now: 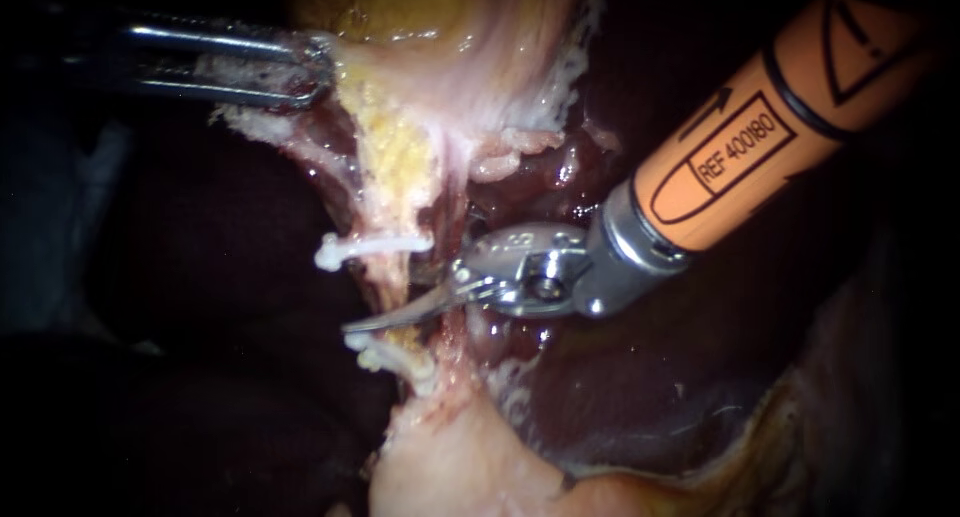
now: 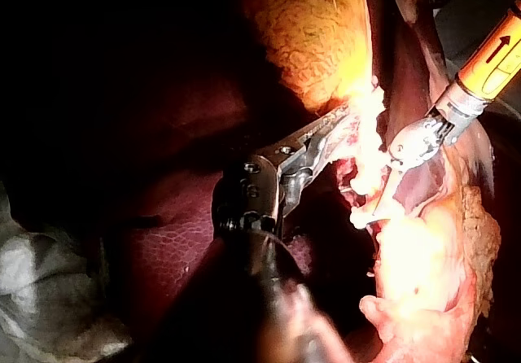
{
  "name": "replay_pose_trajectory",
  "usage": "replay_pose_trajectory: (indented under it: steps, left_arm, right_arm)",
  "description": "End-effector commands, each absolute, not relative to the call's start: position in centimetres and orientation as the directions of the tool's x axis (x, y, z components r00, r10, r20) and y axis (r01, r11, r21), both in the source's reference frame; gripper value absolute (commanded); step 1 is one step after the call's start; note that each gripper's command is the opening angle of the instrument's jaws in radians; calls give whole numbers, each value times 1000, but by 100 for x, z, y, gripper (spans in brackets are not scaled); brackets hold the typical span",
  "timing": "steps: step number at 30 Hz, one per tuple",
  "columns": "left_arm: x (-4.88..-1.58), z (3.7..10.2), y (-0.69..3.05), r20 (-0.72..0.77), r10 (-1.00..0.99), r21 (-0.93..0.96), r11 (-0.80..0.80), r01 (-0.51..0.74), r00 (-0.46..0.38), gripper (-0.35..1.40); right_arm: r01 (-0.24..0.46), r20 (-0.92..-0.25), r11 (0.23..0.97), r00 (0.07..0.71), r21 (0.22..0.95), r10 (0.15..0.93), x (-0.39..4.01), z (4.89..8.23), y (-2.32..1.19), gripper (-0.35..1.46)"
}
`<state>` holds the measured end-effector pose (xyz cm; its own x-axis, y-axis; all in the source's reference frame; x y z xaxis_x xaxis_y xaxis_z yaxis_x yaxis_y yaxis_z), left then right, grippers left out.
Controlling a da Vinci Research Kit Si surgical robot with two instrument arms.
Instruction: Go to the cutting position left tube
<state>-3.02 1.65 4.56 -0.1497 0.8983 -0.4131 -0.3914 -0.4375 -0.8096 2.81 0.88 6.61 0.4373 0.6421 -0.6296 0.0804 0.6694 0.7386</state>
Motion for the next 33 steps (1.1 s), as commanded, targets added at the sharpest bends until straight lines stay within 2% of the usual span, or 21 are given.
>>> replay_pose_trajectory:
  steps: [1,10,16,33]
  left_arm:
    - [-302,457,165,-413,898,-810,-437,-392,-150,-35]
    - [-303,457,165,-413,899,-809,-437,-392,-149,-35]
    - [-303,457,165,-413,899,-809,-437,-392,-149,-35]
    - [-303,457,165,-413,898,-809,-437,-392,-149,-35]
  right_arm:
    - [81,-631,669,431,739,645,284,661,88,144]
    - [97,-642,665,393,741,658,303,650,81,144]
    - [112,-643,660,393,743,657,305,638,76,144]
    - [205,-655,625,328,753,681,301,566,70,144]
